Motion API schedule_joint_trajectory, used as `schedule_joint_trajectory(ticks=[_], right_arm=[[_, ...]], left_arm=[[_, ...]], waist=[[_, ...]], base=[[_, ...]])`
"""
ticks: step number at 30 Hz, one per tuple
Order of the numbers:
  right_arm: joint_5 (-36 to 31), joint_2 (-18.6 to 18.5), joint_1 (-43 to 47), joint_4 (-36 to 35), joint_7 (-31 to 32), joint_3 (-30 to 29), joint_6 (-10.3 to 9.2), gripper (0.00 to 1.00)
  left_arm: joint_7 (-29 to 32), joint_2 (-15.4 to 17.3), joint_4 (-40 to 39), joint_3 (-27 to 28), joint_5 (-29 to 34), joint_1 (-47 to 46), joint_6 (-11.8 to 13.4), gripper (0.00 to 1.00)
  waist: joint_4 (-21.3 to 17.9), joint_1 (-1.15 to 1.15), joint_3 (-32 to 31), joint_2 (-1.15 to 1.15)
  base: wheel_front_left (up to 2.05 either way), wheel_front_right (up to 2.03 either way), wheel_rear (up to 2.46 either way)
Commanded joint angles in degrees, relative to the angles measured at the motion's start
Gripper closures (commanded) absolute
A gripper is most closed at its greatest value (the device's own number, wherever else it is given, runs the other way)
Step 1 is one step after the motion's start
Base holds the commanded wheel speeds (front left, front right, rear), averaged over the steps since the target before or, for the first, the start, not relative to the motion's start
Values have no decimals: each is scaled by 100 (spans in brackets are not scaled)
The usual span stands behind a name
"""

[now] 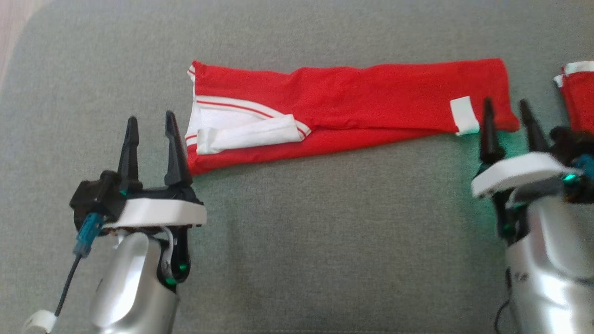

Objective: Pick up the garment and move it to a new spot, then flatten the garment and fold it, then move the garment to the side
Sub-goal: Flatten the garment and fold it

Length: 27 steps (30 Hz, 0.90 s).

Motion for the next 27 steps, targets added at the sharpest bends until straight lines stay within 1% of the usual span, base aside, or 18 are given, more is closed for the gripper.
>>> schedule_joint_trajectory(ticks=[1,7,14,15,16,17,20,23,26,27], right_arm=[[-144,30,-373,-5,60,-127,39,0],[-808,31,-1035,973,298,-1214,39,0],[-1450,31,-1462,2073,327,-1593,39,0],[-1505,31,-1524,2205,336,-1607,39,10],[-1549,31,-1584,2318,316,-1612,39,76],[-1592,31,-1633,2412,282,-1620,39,100],[-1680,31,-1729,2567,104,-1728,39,100],[-1831,17,-1744,2522,-68,-1881,39,100],[-1971,-161,-1694,2377,-150,-1972,39,100],[-1971,-161,-1694,2377,-150,-1972,39,100]], left_arm=[[-46,6,-168,265,104,-226,-50,0],[-47,-151,-79,360,283,-300,-261,0],[-47,-234,30,496,414,-375,-396,0],[-47,-240,43,519,429,-392,-408,0],[-47,-245,57,542,444,-407,-415,0],[-47,-250,72,563,462,-418,-420,0],[-47,-261,115,619,515,-405,-448,0],[-47,-269,145,670,552,-340,-473,0],[-47,-276,169,717,569,-285,-505,0],[-47,-276,169,717,569,-285,-505,0]], waist=[[106,-1,185,0],[239,-1,439,0],[292,-1,546,0],[285,-1,551,0],[274,-1,549,0],[258,-1,535,0],[178,-1,436,0],[71,-1,297,0],[-11,-1,142,0],[-11,-1,142,0]], base=[[0,0,0],[0,0,0],[0,0,0],[0,0,0],[0,0,0],[0,0,0],[0,0,0],[0,0,0],[0,0,0],[0,0,0]])
